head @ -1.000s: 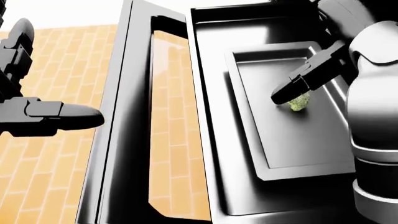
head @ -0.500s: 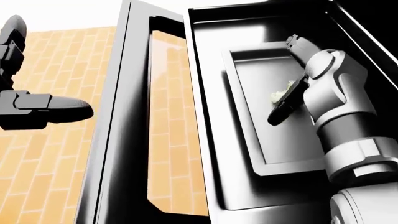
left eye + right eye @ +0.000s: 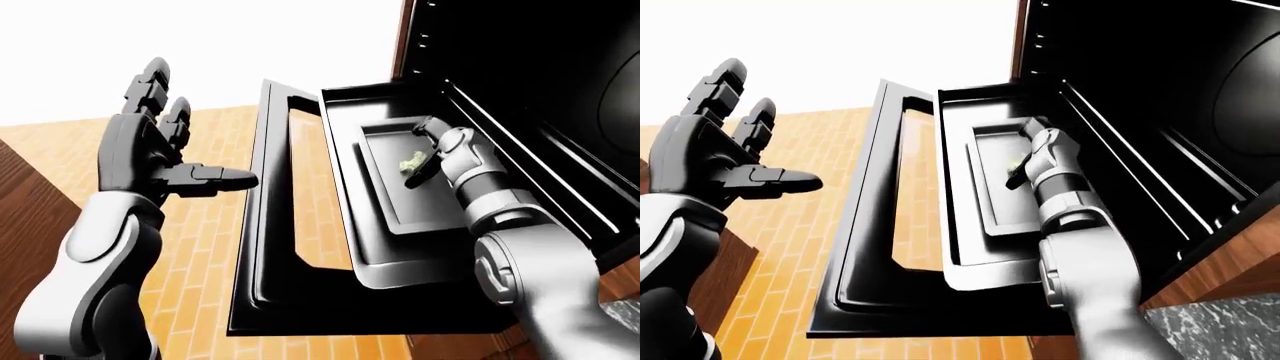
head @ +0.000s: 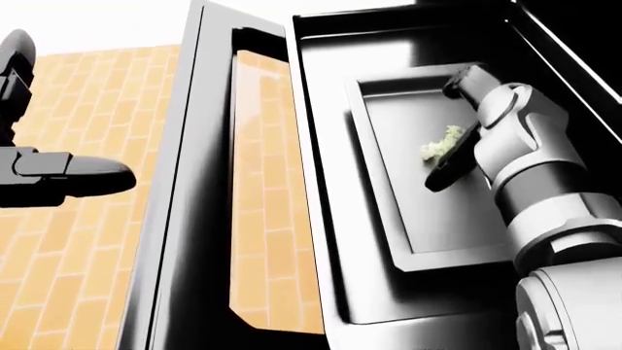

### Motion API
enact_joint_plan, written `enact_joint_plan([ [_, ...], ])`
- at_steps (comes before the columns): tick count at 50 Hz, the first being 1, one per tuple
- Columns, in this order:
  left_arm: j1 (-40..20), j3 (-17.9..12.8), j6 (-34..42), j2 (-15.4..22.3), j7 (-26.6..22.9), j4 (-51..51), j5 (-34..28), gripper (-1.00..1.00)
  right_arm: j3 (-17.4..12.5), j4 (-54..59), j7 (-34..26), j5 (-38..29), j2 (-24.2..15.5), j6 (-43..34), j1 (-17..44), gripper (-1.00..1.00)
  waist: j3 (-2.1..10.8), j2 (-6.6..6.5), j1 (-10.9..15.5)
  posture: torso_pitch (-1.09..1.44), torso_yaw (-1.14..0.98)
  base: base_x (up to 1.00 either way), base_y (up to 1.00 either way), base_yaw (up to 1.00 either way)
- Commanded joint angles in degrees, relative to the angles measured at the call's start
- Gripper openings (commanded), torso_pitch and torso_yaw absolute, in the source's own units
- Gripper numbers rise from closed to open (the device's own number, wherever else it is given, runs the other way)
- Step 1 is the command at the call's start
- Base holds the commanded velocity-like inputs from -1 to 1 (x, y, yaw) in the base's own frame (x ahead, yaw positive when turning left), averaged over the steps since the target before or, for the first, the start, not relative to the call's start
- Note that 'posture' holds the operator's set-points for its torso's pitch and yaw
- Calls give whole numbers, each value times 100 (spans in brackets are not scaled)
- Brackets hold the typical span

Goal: Pick the broccoli from the oven and place it on the plate on the counter.

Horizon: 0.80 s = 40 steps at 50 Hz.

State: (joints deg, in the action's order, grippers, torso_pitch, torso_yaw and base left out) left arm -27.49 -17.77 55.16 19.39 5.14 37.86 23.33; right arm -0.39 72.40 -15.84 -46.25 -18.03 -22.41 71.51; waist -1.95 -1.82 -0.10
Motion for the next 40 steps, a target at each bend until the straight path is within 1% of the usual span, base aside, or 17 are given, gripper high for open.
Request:
enact_joint_plan([
  [1, -136, -81, -215, 66, -27, 139, 1, 100, -24, -204, 138, -7, -73, 91, 233, 62, 135, 2, -1, 2, 0, 0, 0, 0],
  [6, -71, -29, -262, 49, -57, 156, -44, 100, -49, -175, 193, 60, -121, 101, 202, 58, 29, 7, 7, 6, 0, 0, 0, 0],
  [9, -52, -39, -224, 49, -72, 209, -48, 100, -71, -175, 242, 113, -138, 121, 183, 58, -49, 11, 8, 9, 0, 0, 0, 0],
  [11, -62, -61, -207, 54, -84, 215, -45, 100, -71, -180, 267, 129, -158, 109, 205, 55, -107, 15, 6, 10, 0, 0, 0, 0],
  [13, 18, 7, -323, 27, -125, 177, -115, 100, -73, -149, 304, 143, -167, 116, 206, 53, -164, 16, 6, 12, 0, 0, 0, 0],
  [14, 44, 37, -361, 1, -140, 168, -147, 100, -67, -166, 292, 142, -180, 90, 226, 50, -195, 16, 6, 13, 0, 0, 0, 0],
  [15, 44, 42, -345, -19, -142, 180, -157, 100, -69, -159, 290, 146, -200, 93, 230, 40, -226, 17, 7, 14, 0, 0, 0, 0],
  [16, 42, 29, -346, -29, -155, 176, -162, 100, -78, -167, 294, 164, -198, 96, 219, 36, -252, 17, 7, 14, 0, 0, 0, 0],
  [21, 39, -8, -307, -35, -187, 211, -166, 100, -81, -165, 356, 181, -226, 91, 242, 29, -377, 39, 5, 19, 0, 0, 0, 0],
  [24, 15, -20, -269, -25, -195, 220, -162, 100, -71, -155, 352, 181, -224, 72, 254, 14, -446, 54, 4, 21, 0, 0, 0, 0],
  [25, 1, -31, -228, -18, -188, 249, -151, 100, -51, -141, 363, 156, -226, 76, 255, 14, -464, 59, 4, 21, 0, 0, 0, 0],
  [27, -23, -46, -201, -6, -185, 260, -141, 100, -24, -125, 364, 120, -209, 85, 243, 12, -491, 66, 5, 22, 0, 0, 0, 0],
  [28, -22, -43, -222, 2, -196, 238, -150, 100, 52, -108, 344, 25, -196, 85, 223, 9, -502, 70, 4, 22, 0, 0, 0, 0],
  [30, -32, -44, -232, 10, -204, 223, -153, 100, 102, -88, 325, -83, -171, 89, 205, 3, -519, 77, 4, 22, 0, 0, 0, 0],
  [38, -43, -75, -163, 31, -194, 310, -111, 100, 265, 37, 425, -606, 1, 163, -3, -6, -538, 93, 17, 24, 0, 0, 0, 0],
  [40, -39, -87, -185, 33, -200, 296, -108, 100, 266, 38, 429, -683, 19, 169, -30, -16, -541, 99, 24, 24, 0, 0, 0, 0],
])
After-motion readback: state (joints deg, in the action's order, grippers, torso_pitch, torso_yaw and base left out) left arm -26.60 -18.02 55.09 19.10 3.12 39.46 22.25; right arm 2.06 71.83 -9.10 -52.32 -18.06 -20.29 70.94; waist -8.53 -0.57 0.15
